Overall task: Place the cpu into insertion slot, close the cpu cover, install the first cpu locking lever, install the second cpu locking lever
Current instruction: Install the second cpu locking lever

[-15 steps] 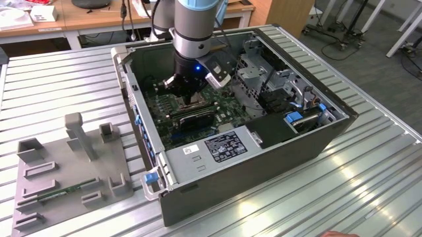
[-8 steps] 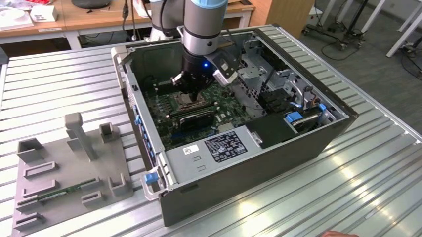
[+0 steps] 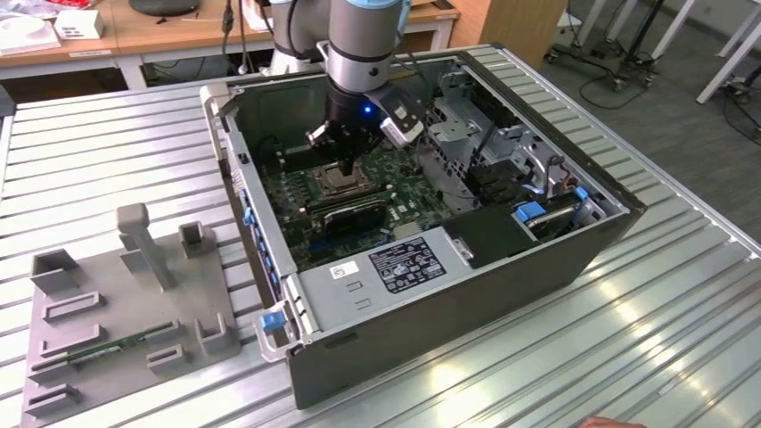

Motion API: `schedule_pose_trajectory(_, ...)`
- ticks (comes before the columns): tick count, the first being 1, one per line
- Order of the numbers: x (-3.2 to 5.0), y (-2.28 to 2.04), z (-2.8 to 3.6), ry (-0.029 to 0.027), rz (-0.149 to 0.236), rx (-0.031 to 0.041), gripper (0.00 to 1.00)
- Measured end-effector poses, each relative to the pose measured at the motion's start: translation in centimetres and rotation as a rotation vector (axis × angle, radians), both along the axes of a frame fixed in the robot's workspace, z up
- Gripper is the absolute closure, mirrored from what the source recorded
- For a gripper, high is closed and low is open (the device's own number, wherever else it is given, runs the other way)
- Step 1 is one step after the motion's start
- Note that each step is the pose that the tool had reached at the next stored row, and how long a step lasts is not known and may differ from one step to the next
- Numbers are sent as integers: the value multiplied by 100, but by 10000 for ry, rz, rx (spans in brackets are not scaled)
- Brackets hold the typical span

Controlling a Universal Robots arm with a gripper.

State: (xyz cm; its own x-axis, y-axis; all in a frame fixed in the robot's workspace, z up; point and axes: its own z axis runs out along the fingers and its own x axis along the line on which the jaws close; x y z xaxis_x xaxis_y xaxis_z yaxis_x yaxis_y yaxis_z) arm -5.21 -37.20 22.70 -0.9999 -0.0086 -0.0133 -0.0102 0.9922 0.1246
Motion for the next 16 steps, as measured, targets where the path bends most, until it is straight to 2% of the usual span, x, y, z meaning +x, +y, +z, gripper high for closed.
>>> schedule_pose_trajectory(3, 0, 59, -2, 0, 0, 1, 89)
schedule_pose_trajectory(6, 0, 89, -3, 0, 0, 1, 89)
schedule_pose_trajectory(16, 0, 103, -3, 0, 0, 1, 89)
